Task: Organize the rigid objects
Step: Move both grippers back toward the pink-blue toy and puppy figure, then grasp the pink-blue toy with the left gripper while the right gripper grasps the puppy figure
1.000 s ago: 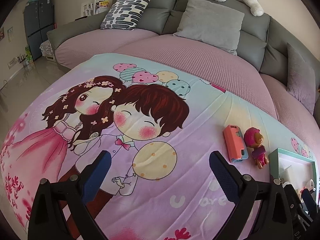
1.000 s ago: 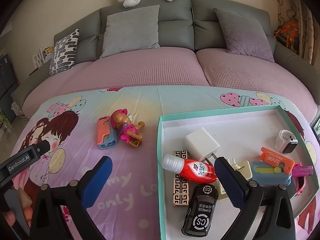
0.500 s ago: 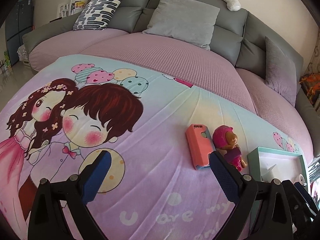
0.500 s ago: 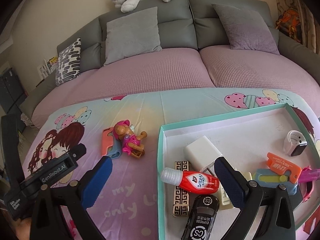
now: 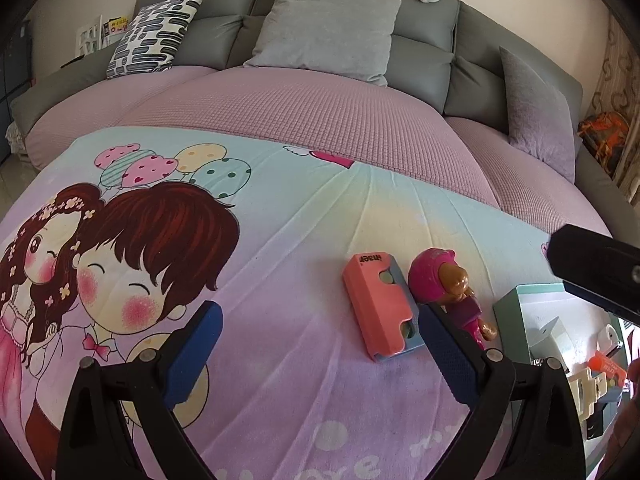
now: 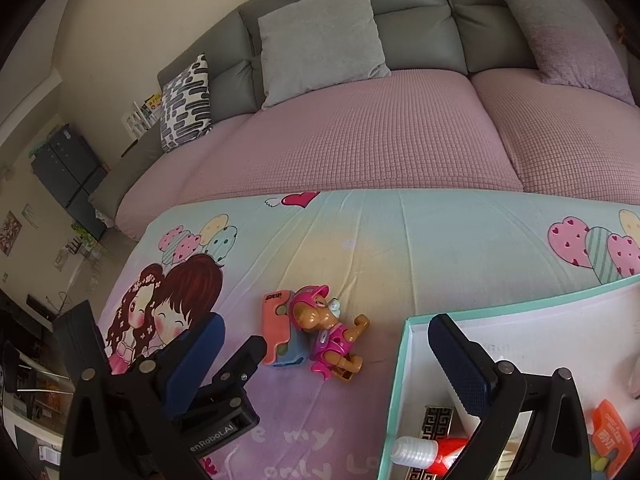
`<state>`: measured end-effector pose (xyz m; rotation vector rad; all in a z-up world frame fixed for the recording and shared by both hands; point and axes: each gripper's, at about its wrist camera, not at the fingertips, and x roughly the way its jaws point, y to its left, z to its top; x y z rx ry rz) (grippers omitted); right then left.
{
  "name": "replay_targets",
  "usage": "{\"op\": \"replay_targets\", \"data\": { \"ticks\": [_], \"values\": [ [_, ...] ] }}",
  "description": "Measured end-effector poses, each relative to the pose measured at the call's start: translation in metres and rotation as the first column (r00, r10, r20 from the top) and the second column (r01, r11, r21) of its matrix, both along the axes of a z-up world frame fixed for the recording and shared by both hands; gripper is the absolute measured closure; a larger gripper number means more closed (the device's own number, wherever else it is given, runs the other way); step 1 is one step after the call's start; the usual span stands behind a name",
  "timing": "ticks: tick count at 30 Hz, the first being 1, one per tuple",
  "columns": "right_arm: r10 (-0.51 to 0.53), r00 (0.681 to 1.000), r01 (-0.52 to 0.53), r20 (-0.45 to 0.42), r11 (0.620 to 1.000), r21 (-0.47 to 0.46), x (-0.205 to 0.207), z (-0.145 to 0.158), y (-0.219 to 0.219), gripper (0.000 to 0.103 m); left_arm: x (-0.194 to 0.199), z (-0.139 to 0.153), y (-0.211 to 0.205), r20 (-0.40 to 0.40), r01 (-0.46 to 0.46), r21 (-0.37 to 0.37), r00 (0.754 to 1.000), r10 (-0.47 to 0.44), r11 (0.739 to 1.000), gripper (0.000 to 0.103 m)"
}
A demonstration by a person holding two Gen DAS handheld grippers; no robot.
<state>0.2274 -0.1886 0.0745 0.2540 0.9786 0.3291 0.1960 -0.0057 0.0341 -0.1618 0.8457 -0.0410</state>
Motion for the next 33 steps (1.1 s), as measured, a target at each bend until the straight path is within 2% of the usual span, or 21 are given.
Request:
{"op": "replay_targets", "data": {
  "ticks": [6,12,15,17,23,26,29,32,33],
  "values": [
    [0.041,0.997,-0.042,-0.062,0.999,-0.007,0.015,-0.018,0.012,0.006,0.007,-0.009,-0.012,-0.023,0.056,0.004,0.998,-0.056,0.998,0.005],
    [0.052,0.995,-0.054,-0.083,0.998,-0.019,0.018,-0.027,0.014,0.013,0.013,-0.016,-0.021,-0.042,0.08,0.011,0.996,-0.08,0.997,0.005],
    [0.047,0.995,-0.049,-0.084,0.999,-0.021,0.019,-0.028,0.012,0.019,0.016,-0.021,-0.023,-0.052,0.065,0.044,0.997,-0.063,0.997,0.005],
    [0.053,0.994,-0.053,-0.092,0.999,-0.003,0.02,-0.03,0.011,0.019,0.018,-0.022,-0.021,-0.055,0.055,0.043,0.997,-0.053,0.998,0.005],
    [0.087,0.993,-0.087,-0.082,0.996,-0.002,0.018,-0.031,0.023,0.019,0.019,-0.022,0.006,-0.052,-0.075,0.065,0.996,0.078,0.995,0.005],
    [0.1,0.991,-0.1,-0.084,0.995,0.0,0.019,-0.033,0.029,0.019,0.018,-0.023,0.023,-0.039,-0.108,0.041,0.993,0.109,0.993,0.005],
    [0.113,0.989,-0.114,-0.093,0.994,0.0,0.019,-0.039,0.034,0.022,0.018,-0.022,0.029,-0.012,-0.105,0.027,0.994,0.106,0.994,0.005],
    [0.114,0.988,-0.115,-0.108,0.993,0.003,0.021,-0.045,0.036,0.023,0.022,-0.024,0.022,-0.01,-0.059,0.037,0.998,0.059,0.998,0.005],
    [0.112,0.988,-0.113,-0.11,0.994,-0.003,0.021,-0.047,0.037,0.026,0.022,-0.023,0.018,-0.007,-0.039,0.044,0.999,0.039,0.998,0.006]
  ]
}}
